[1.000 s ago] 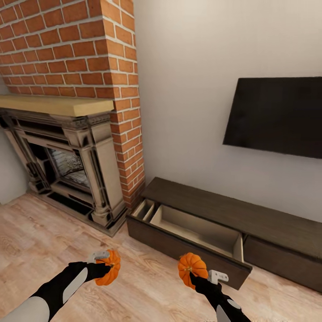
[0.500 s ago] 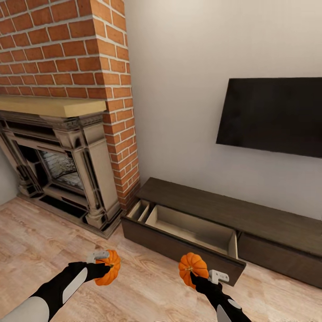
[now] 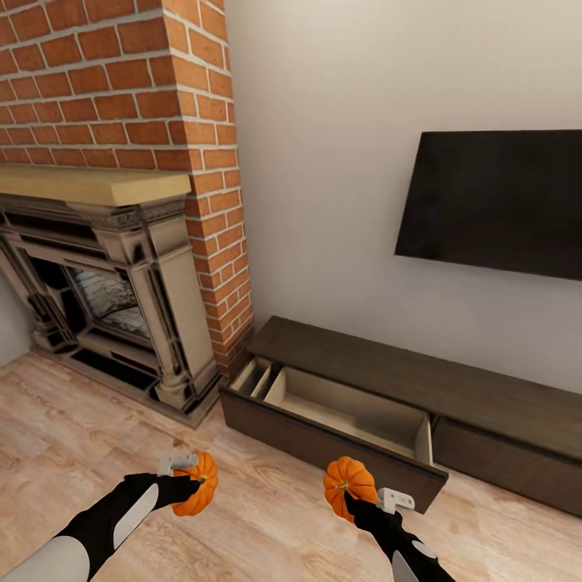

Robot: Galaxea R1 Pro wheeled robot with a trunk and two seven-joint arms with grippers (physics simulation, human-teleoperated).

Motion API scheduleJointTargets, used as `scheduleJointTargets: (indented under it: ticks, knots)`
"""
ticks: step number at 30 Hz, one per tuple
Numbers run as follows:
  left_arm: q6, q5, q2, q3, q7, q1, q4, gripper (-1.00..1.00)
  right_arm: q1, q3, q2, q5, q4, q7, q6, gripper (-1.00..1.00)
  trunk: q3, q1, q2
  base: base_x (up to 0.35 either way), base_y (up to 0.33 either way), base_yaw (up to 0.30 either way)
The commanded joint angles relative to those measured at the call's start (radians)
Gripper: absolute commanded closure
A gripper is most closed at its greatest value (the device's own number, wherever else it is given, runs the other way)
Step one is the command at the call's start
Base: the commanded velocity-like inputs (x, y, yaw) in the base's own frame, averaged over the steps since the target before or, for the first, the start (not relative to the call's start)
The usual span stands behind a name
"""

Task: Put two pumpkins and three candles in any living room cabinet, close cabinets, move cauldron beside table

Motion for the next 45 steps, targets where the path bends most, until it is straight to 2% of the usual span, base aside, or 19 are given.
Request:
scheduleJointTargets:
  ticks: [1,7,17,45]
  knots:
    - [0.002,0.008,0.001,-0.008,0.011,-0.001,-0.003,1.0,-0.001,0.005,0.0,-0.011,0.001,0.002,-0.005,1.0,-0.003,0.0,-0.001,0.221,0.115,0.0]
    - [0.002,0.008,0.001,-0.008,0.011,-0.001,-0.003,1.0,-0.001,0.004,0.0,-0.012,0.001,0.002,-0.005,1.0,-0.012,0.0,-0.001,0.278,0.145,-0.023]
    - [0.002,0.008,0.003,-0.008,0.011,-0.001,-0.003,1.0,-0.001,0.004,0.0,-0.012,0.001,0.002,-0.006,1.0,-0.014,0.0,-0.001,0.278,0.158,-0.08]
    - [0.002,0.008,0.004,-0.008,0.01,-0.001,-0.003,1.0,-0.001,0.004,0.0,-0.012,0.001,0.004,-0.006,1.0,-0.014,0.0,-0.001,0.009,0.006,-0.275]
